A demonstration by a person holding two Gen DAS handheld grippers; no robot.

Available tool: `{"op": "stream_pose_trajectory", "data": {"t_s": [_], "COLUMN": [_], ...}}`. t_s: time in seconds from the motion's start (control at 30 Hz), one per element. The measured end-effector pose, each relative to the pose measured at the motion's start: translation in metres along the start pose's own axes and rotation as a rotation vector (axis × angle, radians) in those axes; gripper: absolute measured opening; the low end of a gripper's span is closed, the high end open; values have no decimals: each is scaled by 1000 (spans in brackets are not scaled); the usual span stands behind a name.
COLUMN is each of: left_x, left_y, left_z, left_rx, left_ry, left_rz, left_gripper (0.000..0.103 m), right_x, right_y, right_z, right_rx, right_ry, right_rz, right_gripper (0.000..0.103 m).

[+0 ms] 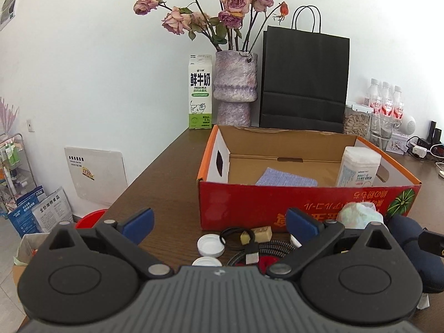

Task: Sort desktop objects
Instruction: 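Grasp the navy zippered case with the right gripper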

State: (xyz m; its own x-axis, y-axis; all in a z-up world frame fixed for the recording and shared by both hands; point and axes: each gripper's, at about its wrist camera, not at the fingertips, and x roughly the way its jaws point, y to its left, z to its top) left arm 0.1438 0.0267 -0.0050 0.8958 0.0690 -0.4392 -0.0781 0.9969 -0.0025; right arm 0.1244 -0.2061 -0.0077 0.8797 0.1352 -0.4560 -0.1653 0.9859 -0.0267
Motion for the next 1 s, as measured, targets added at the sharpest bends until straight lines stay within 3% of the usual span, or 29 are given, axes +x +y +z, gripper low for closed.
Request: {"op": "stream_pose_trajectory", "data": {"t_s": [0.37, 0.67, 0.8, 0.9, 1.0], "left_x": [-28, -34, -34, -33, -31], "left_y": [23, 41, 48, 53, 56], "left_z": [-23, -27, -29, -31, -32], "left_rx": [-1, -38, -48, -60, -71], "left_ry": [32, 50, 56, 62, 75], "left_rz": [35, 48, 45, 41, 35], "left_gripper": [103, 103, 103, 103, 103], "right_x": [-17, 19, 37, 40, 37], "right_y": [-1, -5, -12, -20, -17], "right_z": [-15, -5, -5, -10, -11], "right_rx": [21, 124, 167, 232, 178], "right_ry": [48, 145, 204, 229, 238], "right_rz": [-21, -35, -43, 23, 36], "right_gripper": [103, 103, 89, 80, 75]}}
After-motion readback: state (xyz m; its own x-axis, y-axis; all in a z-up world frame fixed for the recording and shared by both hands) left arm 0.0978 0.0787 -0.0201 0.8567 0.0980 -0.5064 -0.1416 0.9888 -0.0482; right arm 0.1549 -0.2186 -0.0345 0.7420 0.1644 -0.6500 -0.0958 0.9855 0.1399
